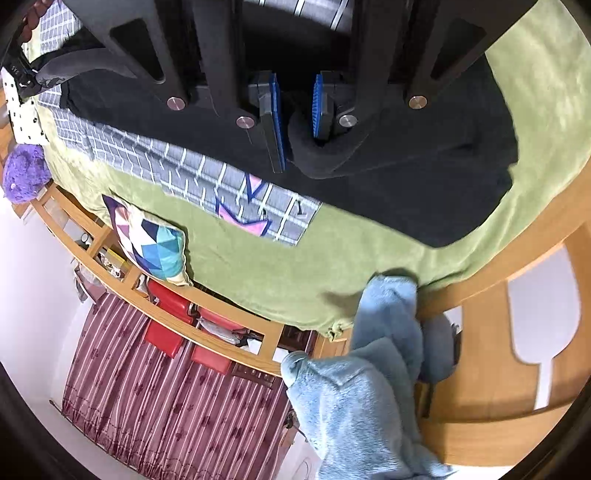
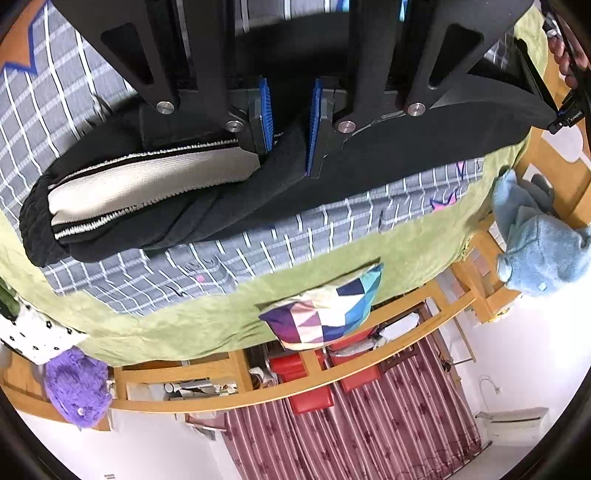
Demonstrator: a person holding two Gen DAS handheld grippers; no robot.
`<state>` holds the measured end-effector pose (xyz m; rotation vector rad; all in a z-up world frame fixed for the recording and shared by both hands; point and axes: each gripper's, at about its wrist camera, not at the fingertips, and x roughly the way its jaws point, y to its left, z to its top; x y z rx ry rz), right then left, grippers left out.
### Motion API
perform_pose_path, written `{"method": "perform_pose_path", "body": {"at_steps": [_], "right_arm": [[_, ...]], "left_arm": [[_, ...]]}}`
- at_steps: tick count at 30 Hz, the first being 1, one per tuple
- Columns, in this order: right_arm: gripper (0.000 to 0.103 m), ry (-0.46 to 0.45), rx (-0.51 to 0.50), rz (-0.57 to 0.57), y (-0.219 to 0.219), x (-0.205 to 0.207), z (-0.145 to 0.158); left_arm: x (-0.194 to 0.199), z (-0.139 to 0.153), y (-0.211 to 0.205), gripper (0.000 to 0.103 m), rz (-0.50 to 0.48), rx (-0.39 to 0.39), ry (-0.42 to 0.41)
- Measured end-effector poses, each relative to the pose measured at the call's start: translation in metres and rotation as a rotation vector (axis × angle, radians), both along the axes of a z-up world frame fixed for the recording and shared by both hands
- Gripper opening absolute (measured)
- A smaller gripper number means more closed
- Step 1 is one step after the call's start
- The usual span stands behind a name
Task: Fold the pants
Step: 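Lift the grasped edge with both grippers and fold it over the other half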
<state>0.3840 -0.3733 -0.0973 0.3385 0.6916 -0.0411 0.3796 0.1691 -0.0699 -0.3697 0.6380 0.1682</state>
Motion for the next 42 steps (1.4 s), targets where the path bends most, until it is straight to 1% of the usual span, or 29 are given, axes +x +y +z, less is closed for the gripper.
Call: {"method": "perform_pose_path", "body": {"at_steps": [3, 5, 7, 8, 10, 12, 13, 14, 15, 16, 17, 19, 21, 23, 24, 27, 29, 31, 33, 36, 39, 40, 41, 42], "right_arm": [[0.016, -0.005, 0.010, -0.010, -0.004, 0.027, -0.003], [0.016, -0.002, 0.016, -0.023, -0.005, 0.048, -0.007], [0.018, 0.012, 0.020, -0.030, -0.004, 0.064, -0.017], [0.019, 0.025, 0.023, -0.028, -0.003, 0.072, -0.024], [0.028, 0.066, 0.034, -0.012, 0.000, 0.086, -0.043], [0.029, 0.087, 0.019, 0.006, 0.006, 0.089, -0.055], [0.030, 0.105, 0.002, 0.025, 0.011, 0.089, -0.061], [0.031, 0.120, -0.016, 0.041, 0.014, 0.086, -0.066], [0.034, 0.133, -0.033, 0.053, 0.018, 0.082, -0.070], [0.036, 0.145, -0.049, 0.061, 0.020, 0.078, -0.073], [0.036, 0.151, -0.059, 0.066, 0.022, 0.072, -0.074], [0.037, 0.167, -0.074, 0.076, 0.023, 0.056, -0.077], [0.040, 0.185, -0.092, 0.083, 0.022, 0.037, -0.078], [0.045, 0.196, -0.105, 0.084, 0.020, 0.017, -0.078], [0.046, 0.203, -0.110, 0.080, 0.017, 0.004, -0.078], [0.046, 0.228, -0.124, 0.079, 0.011, -0.029, -0.080], [0.047, 0.227, -0.129, 0.075, 0.008, -0.049, -0.081], [0.049, 0.229, -0.118, 0.059, 0.004, -0.070, -0.083], [0.049, 0.234, -0.098, 0.046, 0.000, -0.081, -0.087], [0.049, 0.240, -0.061, 0.024, -0.003, -0.094, -0.093], [0.049, 0.253, -0.021, 0.007, -0.004, -0.097, -0.098], [0.049, 0.255, -0.011, 0.003, -0.004, -0.096, -0.100], [0.049, 0.256, -0.008, 0.001, -0.003, -0.094, -0.100], [0.049, 0.256, -0.010, 0.000, -0.002, -0.092, -0.100]], "left_arm": [[0.030, -0.005, -0.004, 0.013, 0.003, 0.008, 0.001], [0.051, -0.013, -0.010, 0.013, 0.004, 0.030, 0.012], [0.065, -0.024, -0.015, 0.013, -0.005, 0.039, 0.028], [0.071, -0.029, -0.018, 0.013, -0.013, 0.032, 0.040], [0.078, -0.043, -0.023, 0.015, -0.034, 0.016, 0.067], [0.079, -0.052, -0.030, 0.025, -0.063, 0.020, 0.074], [0.077, -0.053, -0.033, 0.028, -0.072, 0.032, 0.074], [0.074, -0.053, -0.037, 0.037, -0.077, 0.049, 0.074], [0.069, -0.053, -0.041, 0.051, -0.079, 0.080, 0.079], [0.064, -0.052, -0.043, 0.056, -0.078, 0.097, 0.080], [0.058, -0.050, -0.045, 0.059, -0.084, 0.105, 0.076], [0.041, -0.047, -0.046, 0.059, -0.092, 0.116, 0.078], [0.021, -0.044, -0.043, 0.064, -0.086, 0.102, 0.090], [0.000, -0.047, -0.039, 0.066, -0.088, 0.077, 0.110], [-0.010, -0.050, -0.036, 0.066, -0.080, 0.079, 0.128], [-0.043, -0.064, -0.028, 0.066, -0.043, 0.121, 0.183], [-0.061, -0.076, -0.017, 0.066, -0.005, 0.127, 0.230], [-0.074, -0.088, -0.007, 0.066, 0.026, 0.101, 0.254], [-0.081, -0.099, 0.003, 0.066, 0.050, 0.088, 0.280], [-0.080, -0.113, 0.003, 0.066, 0.031, 0.097, 0.306], [-0.063, -0.127, -0.005, 0.066, 0.000, 0.152, 0.341], [-0.055, -0.130, -0.007, 0.066, 0.008, 0.190, 0.354], [-0.046, -0.131, -0.009, 0.066, 0.025, 0.246, 0.354], [-0.042, -0.133, -0.009, 0.055, 0.051, 0.311, 0.359]]}}
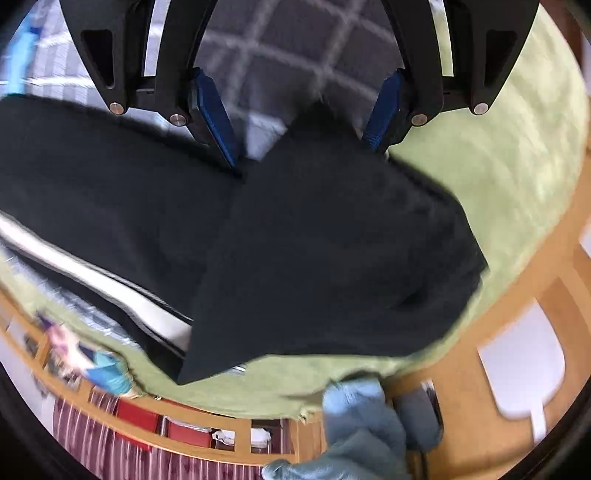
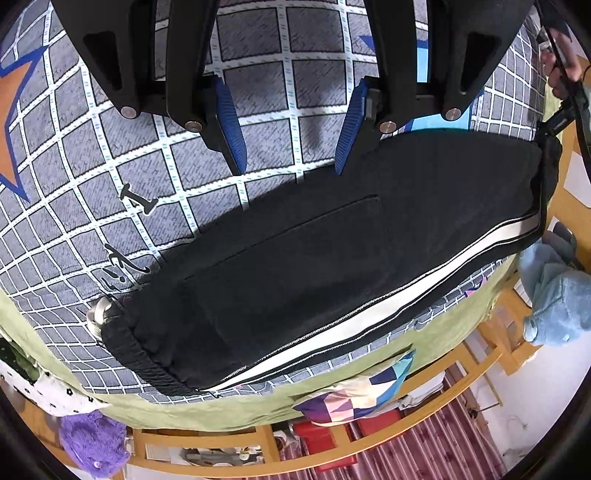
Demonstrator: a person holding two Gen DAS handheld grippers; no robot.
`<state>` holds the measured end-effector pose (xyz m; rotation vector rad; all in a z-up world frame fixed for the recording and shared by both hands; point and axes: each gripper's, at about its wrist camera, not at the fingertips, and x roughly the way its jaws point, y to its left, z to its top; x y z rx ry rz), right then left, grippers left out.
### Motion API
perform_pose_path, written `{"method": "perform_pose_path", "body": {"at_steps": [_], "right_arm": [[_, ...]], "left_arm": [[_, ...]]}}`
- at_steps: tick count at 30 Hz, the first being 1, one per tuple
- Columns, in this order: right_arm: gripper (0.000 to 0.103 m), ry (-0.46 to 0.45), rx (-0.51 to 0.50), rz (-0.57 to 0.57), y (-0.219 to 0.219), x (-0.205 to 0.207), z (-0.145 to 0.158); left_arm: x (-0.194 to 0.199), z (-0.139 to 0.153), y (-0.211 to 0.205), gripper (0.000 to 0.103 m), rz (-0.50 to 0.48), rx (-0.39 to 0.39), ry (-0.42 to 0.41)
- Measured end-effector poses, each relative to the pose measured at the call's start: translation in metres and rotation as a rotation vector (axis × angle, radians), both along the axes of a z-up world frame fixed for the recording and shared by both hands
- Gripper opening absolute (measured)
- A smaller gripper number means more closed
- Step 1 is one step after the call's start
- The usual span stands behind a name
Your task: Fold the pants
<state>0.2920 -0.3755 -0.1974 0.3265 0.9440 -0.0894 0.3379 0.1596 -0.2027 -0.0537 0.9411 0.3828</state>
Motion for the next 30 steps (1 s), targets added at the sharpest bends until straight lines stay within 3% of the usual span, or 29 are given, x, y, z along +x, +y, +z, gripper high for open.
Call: {"method": "perform_pose_path", "body": {"at_steps": [2, 5, 10, 13, 14, 15, 20, 26, 30], "right_arm": [[0.049, -0.001, -0.012, -0.006, 0.001, 0.005, 0.001], [0.049, -0.008, -0.025, -0.007, 0.002, 0.011, 0.004], [0.049, -0.025, -0.040, -0.006, 0.006, 0.022, 0.007], [0.049, -0.022, -0.028, -0.010, 0.007, 0.026, 0.004], [0.049, -0.017, -0.026, -0.011, 0.008, 0.026, 0.003], [0.049, -0.014, -0.024, -0.010, 0.008, 0.026, 0.001], [0.049, -0.012, -0.010, -0.009, 0.010, 0.020, 0.000], [0.049, -0.010, -0.016, 0.000, 0.013, 0.011, 0.004], [0.049, -0.001, -0.037, 0.008, 0.013, 0.008, 0.004]], "left_arm": [[0.005, 0.005, 0.008, 0.022, 0.009, 0.047, -0.017], [0.008, 0.028, 0.035, 0.015, 0.033, -0.049, -0.106], [0.045, 0.073, 0.069, 0.015, 0.111, 0.015, -0.226], [0.069, 0.101, 0.088, 0.038, 0.197, 0.001, -0.271], [0.072, 0.107, 0.091, 0.059, 0.217, -0.006, -0.271], [0.071, 0.115, 0.091, 0.066, 0.220, -0.004, -0.279], [0.054, 0.118, 0.073, 0.066, 0.182, 0.055, -0.286], [0.023, 0.072, 0.055, 0.066, 0.120, -0.026, -0.175], [0.016, 0.046, 0.064, 0.066, 0.161, 0.016, -0.127]]}}
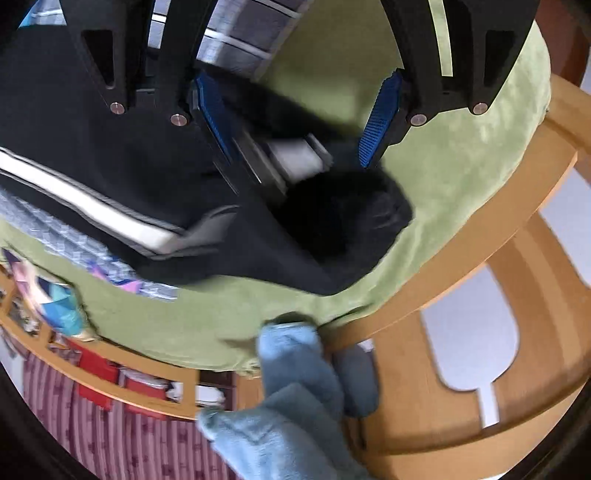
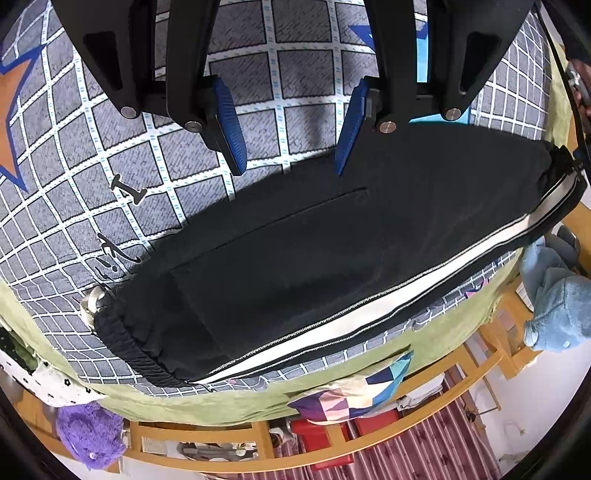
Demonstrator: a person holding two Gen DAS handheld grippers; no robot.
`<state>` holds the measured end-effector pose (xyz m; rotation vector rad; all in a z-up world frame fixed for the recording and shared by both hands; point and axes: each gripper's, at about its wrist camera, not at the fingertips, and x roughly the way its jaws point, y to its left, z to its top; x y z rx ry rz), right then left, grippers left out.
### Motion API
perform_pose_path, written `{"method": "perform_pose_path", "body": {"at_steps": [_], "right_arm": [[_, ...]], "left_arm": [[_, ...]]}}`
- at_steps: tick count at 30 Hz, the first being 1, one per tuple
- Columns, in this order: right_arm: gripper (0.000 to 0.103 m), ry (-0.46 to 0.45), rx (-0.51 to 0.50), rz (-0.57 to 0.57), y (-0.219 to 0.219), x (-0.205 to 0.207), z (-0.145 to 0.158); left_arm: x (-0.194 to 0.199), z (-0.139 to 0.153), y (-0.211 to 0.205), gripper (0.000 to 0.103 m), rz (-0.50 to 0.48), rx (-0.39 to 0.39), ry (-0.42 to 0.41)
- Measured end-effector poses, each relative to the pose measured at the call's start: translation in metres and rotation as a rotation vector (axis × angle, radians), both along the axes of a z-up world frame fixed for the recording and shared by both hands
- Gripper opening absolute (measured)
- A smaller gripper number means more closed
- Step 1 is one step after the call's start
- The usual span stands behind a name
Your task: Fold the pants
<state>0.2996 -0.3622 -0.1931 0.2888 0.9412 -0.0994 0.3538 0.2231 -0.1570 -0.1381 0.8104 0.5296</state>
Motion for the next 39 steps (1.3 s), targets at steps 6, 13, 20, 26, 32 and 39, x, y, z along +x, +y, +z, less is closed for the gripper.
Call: {"method": "perform_pose_path", "body": {"at_steps": [6, 13, 20, 26, 32, 39], "right_arm": [[0.049, 0.019, -0.029, -0.023, -0.004, -0.001, -0.003], [0.049, 0.041, -0.037, -0.053, 0.005, 0.006, -0.014], [0.049, 0.047, -0.056, -0.051, 0.011, 0.011, -0.012], [0.049, 0.020, -0.037, -0.059, 0.004, 0.003, -0.003], [0.049, 0.008, 0.005, -0.072, -0.017, -0.005, 0.000], [0.056, -0.017, 0.137, -0.099, -0.051, -0.005, -0.006]], "left_arm": [[0.022, 0.008, 0.033, 0.036, -0.019, -0.041, -0.094], [0.072, 0.035, 0.068, 0.015, -0.001, -0.003, -0.152], [0.076, 0.054, 0.076, 0.071, 0.081, 0.057, -0.184], [0.034, 0.032, 0.047, 0.071, -0.057, -0.134, -0.108], [-0.020, -0.026, 0.010, 0.071, -0.149, -0.470, -0.039], [-0.034, -0.069, -0.007, 0.071, -0.099, -0.668, -0.086]]}}
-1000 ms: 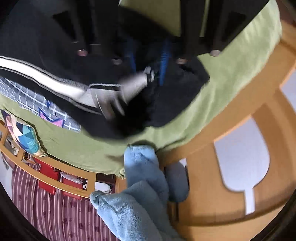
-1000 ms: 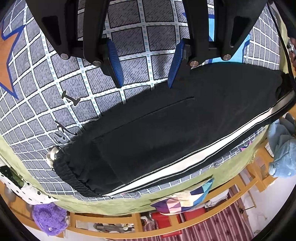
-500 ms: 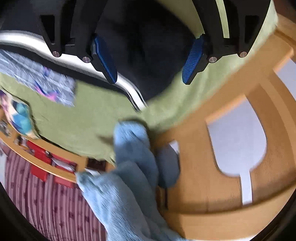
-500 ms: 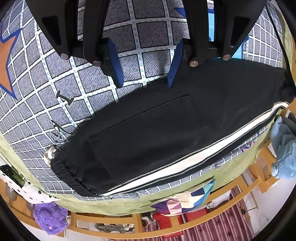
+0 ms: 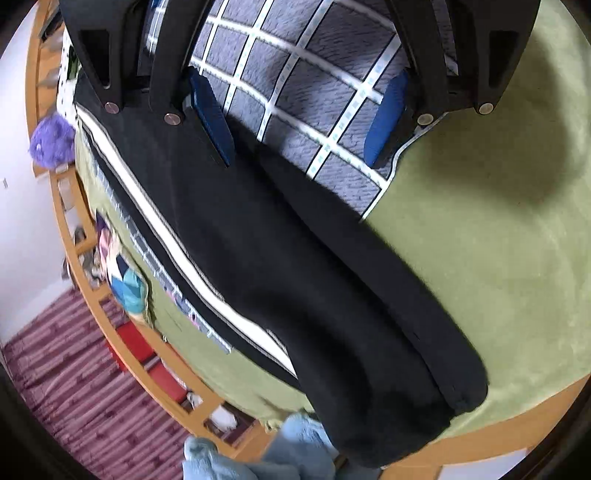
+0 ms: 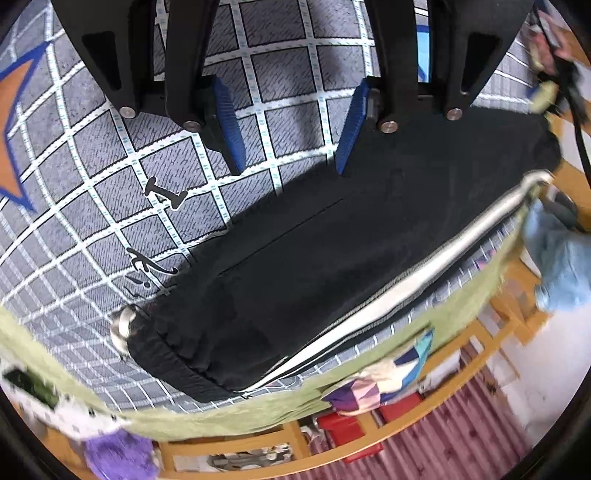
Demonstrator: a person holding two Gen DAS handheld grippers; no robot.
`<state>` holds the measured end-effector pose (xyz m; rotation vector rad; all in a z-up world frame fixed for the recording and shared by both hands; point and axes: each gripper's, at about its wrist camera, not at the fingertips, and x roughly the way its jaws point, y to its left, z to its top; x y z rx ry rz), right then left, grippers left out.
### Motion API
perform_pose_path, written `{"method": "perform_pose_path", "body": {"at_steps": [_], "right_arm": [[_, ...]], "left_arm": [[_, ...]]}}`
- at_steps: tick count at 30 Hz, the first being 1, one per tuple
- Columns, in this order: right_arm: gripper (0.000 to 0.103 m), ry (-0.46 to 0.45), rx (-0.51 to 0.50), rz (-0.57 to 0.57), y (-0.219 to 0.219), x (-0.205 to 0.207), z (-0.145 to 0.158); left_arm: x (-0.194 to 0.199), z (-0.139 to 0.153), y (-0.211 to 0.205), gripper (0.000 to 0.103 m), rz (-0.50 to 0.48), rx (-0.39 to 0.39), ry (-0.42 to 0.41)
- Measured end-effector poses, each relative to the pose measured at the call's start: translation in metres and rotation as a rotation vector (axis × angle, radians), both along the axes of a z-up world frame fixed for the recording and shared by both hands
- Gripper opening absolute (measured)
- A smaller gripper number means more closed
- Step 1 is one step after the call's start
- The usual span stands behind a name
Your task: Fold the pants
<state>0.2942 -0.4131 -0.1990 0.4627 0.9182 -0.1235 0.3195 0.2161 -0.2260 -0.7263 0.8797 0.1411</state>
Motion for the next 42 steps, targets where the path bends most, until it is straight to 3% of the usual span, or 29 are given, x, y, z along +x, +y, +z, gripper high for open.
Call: {"method": "perform_pose_path", "body": {"at_steps": [7, 10, 21, 23, 24, 25, 26, 27, 28, 30, 36, 42], "right_arm": [[0.058, -0.016, 0.154, -0.058, -0.031, 0.018, -0.021], [0.058, -0.035, 0.214, -0.084, -0.039, 0.028, -0.030], [0.057, -0.089, 0.263, -0.175, -0.051, 0.079, -0.041], [0.053, -0.093, 0.266, -0.197, -0.052, 0.090, -0.044], [0.046, -0.087, 0.258, -0.207, -0.052, 0.095, -0.044], [0.032, -0.076, 0.241, -0.212, -0.051, 0.098, -0.043], [0.026, -0.067, 0.223, -0.214, -0.051, 0.100, -0.041], [0.020, -0.061, 0.205, -0.213, -0.051, 0.101, -0.038], [0.017, -0.070, 0.196, -0.208, -0.052, 0.100, -0.033], [0.014, -0.117, 0.172, -0.210, -0.051, 0.089, -0.013], [0.012, -0.184, 0.072, -0.175, -0.037, 0.047, 0.048], [0.012, -0.190, 0.035, -0.164, -0.060, -0.061, 0.078]], "left_arm": [[0.002, -0.004, -0.008, 0.071, -0.007, -0.121, -0.021], [0.007, -0.006, -0.016, 0.071, -0.003, -0.085, -0.028], [0.053, -0.009, -0.005, 0.070, 0.102, -0.149, -0.054], [0.058, -0.010, -0.004, 0.070, 0.140, -0.166, -0.044], [0.060, -0.009, -0.004, 0.063, 0.152, -0.165, -0.042], [0.062, -0.008, -0.005, 0.053, 0.156, -0.152, -0.033], [0.064, -0.004, -0.004, 0.022, 0.156, -0.110, -0.014], [0.063, 0.000, -0.001, 0.011, 0.158, -0.076, -0.004], [0.063, 0.004, 0.002, 0.010, 0.137, -0.088, -0.015], [0.058, 0.016, 0.003, 0.008, 0.115, -0.086, -0.033], [0.013, 0.078, -0.016, 0.008, 0.049, 0.017, -0.118], [-0.081, 0.081, -0.030, 0.008, -0.045, 0.032, -0.091]]}}
